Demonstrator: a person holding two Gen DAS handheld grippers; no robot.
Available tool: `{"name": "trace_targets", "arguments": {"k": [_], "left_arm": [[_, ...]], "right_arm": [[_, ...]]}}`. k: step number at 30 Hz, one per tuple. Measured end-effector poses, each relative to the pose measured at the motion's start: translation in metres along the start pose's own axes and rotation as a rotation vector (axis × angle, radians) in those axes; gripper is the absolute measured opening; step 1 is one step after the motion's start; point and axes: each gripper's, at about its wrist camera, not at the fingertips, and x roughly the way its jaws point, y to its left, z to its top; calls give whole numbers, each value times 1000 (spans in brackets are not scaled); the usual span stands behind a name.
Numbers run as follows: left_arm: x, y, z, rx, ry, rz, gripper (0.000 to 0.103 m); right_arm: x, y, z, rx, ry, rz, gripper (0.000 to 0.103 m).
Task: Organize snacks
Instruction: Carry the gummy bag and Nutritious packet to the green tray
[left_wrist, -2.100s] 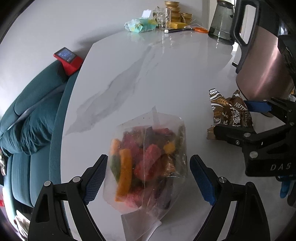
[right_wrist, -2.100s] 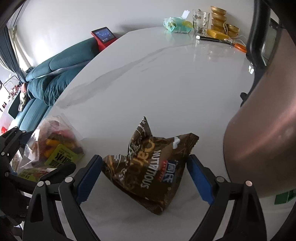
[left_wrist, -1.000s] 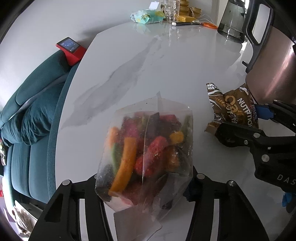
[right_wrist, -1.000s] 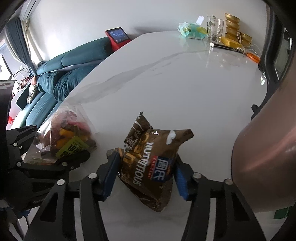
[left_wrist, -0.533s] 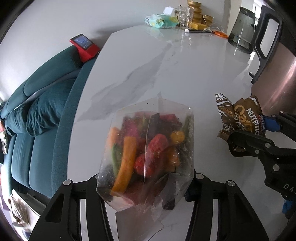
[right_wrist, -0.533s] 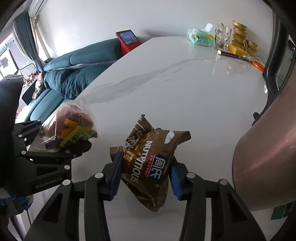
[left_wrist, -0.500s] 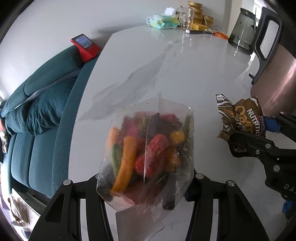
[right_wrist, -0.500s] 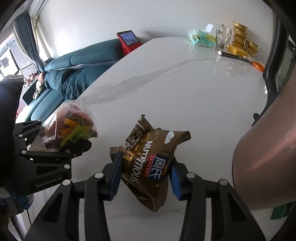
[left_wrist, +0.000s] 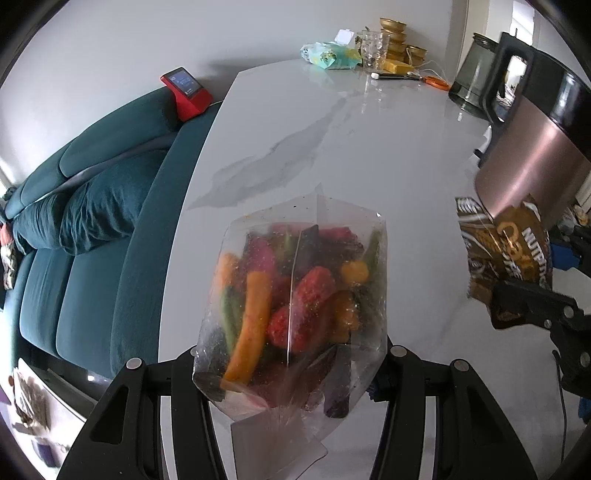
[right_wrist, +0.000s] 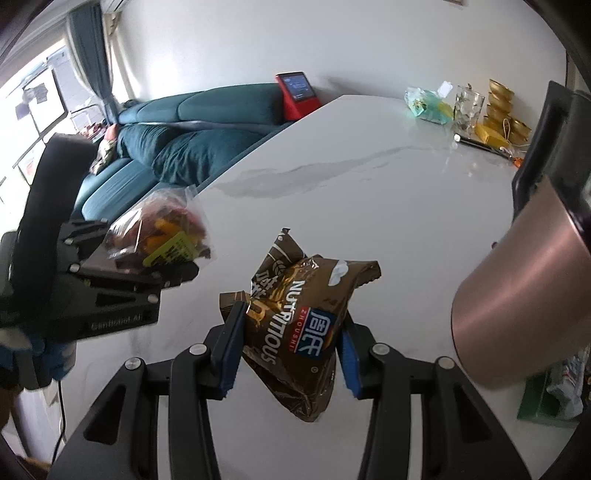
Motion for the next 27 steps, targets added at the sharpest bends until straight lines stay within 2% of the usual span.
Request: {"name": "trace_targets", "arguments": {"k": [7, 12, 22, 27], "left_arm": [[-24, -30, -23, 65, 10, -41, 47], [-39, -78, -37, 165, 19, -102, 47], [-49, -206, -51, 375, 59, -252, 47], [-58, -281, -40, 461, 28, -322, 47]], "right_arm": [[-40, -3, -52, -20, 49, -13, 32], [-67, -25, -99, 24, 95, -54, 32], [-139, -122, -192, 200, 150, -222, 33], [-173, -187, -213, 271, 122, -314, 32]]}}
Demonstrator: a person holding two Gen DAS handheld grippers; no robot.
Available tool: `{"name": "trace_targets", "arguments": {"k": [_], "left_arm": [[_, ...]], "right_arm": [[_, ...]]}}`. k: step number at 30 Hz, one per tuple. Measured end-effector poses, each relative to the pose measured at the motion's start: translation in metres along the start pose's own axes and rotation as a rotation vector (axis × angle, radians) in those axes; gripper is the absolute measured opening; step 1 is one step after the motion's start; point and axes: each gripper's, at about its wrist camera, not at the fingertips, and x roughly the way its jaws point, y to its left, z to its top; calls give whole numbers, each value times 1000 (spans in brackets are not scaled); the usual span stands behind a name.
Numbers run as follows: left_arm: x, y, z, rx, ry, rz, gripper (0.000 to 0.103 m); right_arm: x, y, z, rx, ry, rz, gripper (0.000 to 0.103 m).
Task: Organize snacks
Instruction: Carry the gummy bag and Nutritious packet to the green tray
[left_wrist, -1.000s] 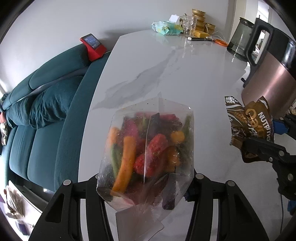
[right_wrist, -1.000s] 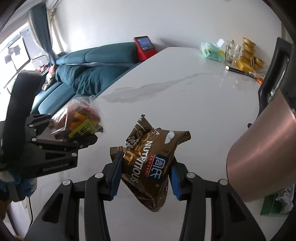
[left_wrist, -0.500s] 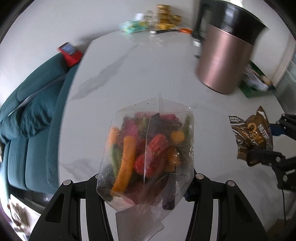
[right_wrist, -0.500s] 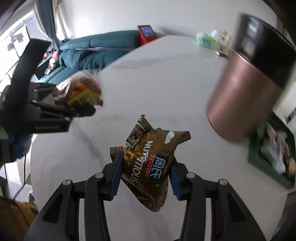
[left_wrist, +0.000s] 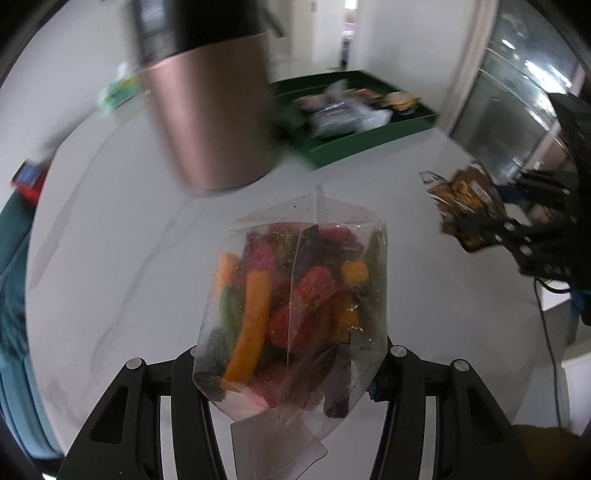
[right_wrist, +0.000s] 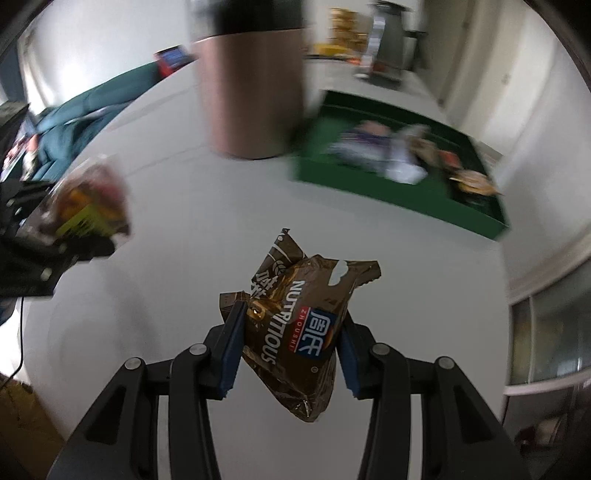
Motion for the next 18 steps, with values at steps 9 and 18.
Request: {"name": "trace_targets", "arguments": {"k": [9, 18], "left_arm": [[15, -71, 111, 32, -108, 27, 47], [27, -75, 215, -65, -242, 185, 47]], "right_arm": [[-12, -100, 57, 61, -170, -93, 33], [14, -161, 135, 64, -280, -97, 32]]}}
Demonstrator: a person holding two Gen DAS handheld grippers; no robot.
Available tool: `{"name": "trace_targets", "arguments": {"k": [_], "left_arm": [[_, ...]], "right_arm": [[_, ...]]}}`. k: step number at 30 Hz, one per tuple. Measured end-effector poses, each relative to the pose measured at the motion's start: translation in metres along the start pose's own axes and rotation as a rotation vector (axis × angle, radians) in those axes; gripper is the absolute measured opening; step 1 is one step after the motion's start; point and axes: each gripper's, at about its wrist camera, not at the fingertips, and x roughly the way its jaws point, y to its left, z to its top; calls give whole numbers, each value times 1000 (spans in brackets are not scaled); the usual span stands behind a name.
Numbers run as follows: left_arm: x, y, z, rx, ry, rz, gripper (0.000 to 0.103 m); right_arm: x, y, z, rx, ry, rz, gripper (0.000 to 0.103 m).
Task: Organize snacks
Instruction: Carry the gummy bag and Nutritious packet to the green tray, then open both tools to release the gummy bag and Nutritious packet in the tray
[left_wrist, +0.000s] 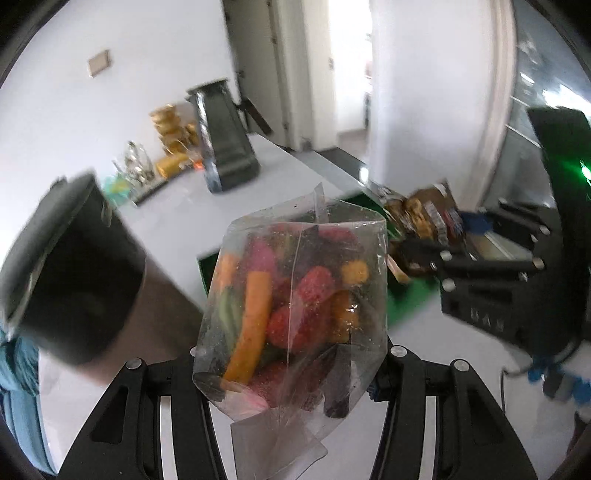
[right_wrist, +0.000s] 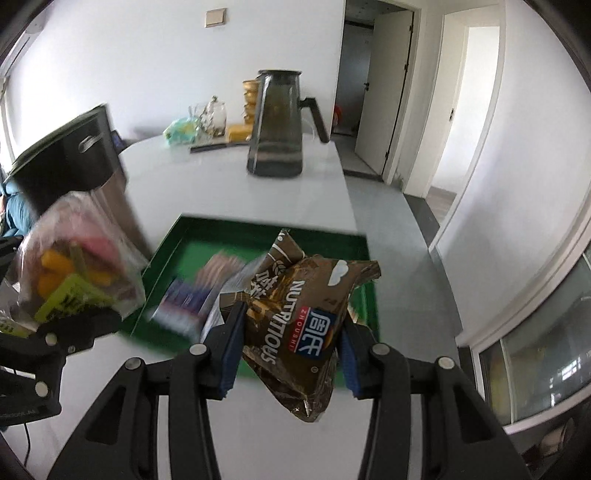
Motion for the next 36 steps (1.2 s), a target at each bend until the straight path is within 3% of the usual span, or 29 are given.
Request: {"name": "trace_targets", "arguments": {"k": [6, 16, 23, 30, 32, 34, 36], "left_arm": [[65, 5, 31, -91, 42, 79, 47], [139, 16, 16, -186, 120, 161, 47], [158, 18, 14, -191, 151, 160, 48], [162, 27, 17, -221, 161, 151, 51], [163, 30, 17, -234, 164, 142, 52], [162, 31, 16, -241, 162, 140, 55], [159, 30, 17, -236, 151, 139, 60]], "right_arm": [[52, -23, 27, -33, -4, -3, 33], [121, -24, 27, -65, 29, 45, 33], [158, -21, 17, -62, 99, 68, 39], [160, -22, 16, -51, 110, 74, 44], [160, -23, 16, -40, 111, 77, 49], [159, -25, 17, -35, 110, 82, 68], [158, -25, 17, -31, 105, 85, 79]]}}
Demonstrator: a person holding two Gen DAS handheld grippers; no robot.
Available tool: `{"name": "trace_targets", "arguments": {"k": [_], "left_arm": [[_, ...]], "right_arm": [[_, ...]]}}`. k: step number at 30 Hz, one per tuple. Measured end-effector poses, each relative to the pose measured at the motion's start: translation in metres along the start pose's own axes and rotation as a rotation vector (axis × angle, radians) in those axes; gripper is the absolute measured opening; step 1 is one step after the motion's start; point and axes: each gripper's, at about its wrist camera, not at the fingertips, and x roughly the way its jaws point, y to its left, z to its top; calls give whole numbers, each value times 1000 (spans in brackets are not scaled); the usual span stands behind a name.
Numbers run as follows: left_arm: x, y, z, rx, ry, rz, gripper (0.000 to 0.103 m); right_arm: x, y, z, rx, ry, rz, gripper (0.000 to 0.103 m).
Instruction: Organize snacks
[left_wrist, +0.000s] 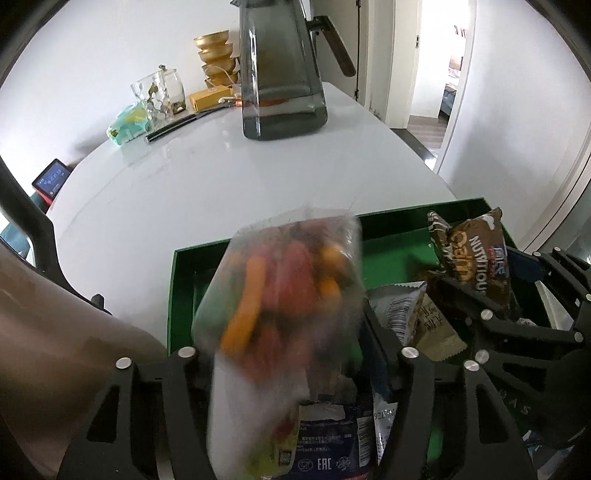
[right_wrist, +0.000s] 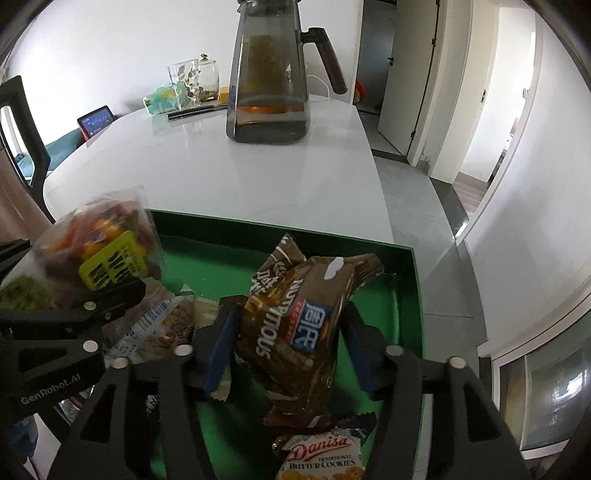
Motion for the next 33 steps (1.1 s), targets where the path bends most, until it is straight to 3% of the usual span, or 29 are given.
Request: {"name": "trace_targets", "arguments": {"k": [3, 9, 23, 33], "left_arm": [[-6, -3, 0, 22, -27, 25, 64], [-13, -3, 1, 23, -38, 36, 67], [-50, -12, -7, 56, -83, 16, 67], [-114, -18, -39, 98, -127, -94, 70]], "right_arm": [[-5, -1, -1, 3, -12, -8, 82], [-20, -7, 0, 18, -41, -19, 98], [-63, -11, -5, 29, -84, -41, 99], [-124, 4, -27, 45, -129, -34, 100]]}}
